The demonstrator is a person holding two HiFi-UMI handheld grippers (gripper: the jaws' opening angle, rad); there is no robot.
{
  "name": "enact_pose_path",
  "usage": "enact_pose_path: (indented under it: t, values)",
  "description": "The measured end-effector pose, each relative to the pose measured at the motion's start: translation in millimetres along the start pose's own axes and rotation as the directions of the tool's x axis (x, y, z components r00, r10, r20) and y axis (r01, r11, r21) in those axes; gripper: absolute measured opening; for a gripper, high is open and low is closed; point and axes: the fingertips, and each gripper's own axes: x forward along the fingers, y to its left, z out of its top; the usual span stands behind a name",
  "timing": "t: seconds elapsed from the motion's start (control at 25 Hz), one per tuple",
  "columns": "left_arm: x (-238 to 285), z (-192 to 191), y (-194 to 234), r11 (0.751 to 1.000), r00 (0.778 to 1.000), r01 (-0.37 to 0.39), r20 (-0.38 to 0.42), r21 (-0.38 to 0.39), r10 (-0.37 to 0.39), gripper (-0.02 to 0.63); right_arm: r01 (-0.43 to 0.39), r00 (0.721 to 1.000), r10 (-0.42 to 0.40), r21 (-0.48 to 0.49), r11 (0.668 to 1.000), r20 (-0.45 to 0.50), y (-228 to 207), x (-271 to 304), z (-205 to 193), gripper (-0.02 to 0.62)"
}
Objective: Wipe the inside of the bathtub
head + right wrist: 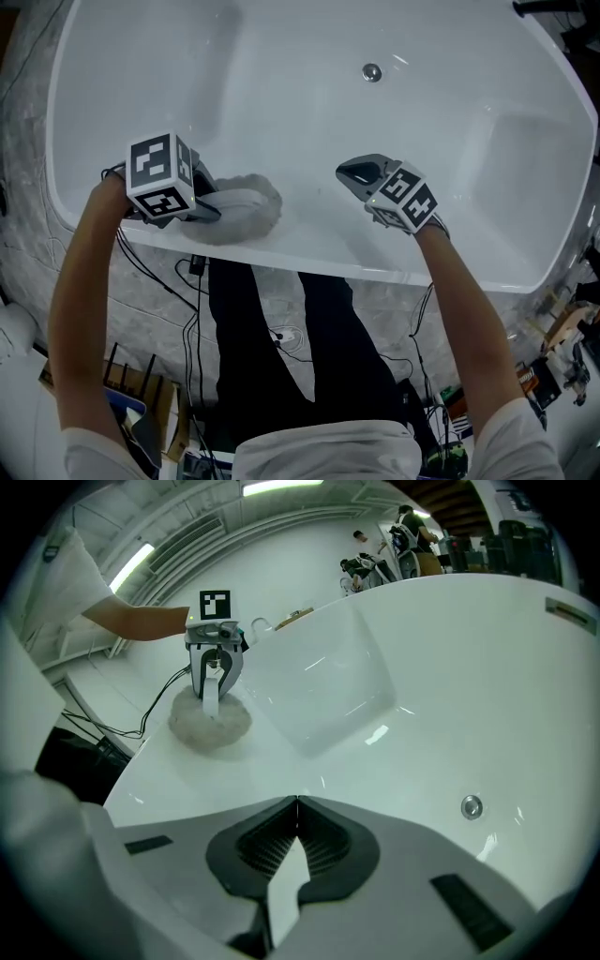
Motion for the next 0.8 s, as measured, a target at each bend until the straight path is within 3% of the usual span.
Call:
enact_pose_path:
  t: [0.32,0.8]
  values:
    - [0.6,-11.2,39.6,0.998,0.994,0.058,-0.100,0.035,-0.054,0.099,0.053,0.999,-0.053,0.073,0.996,0.004,-5.1,7.8,0.1,0.019]
    - [31.2,-14.3,104.5,0.991,0.987,0.122,-0.116,0.058,-0.115,0.099,0.069,0.997,-0.072,0.120,0.990,0.018,-5.6,47.9,18.6,0.018]
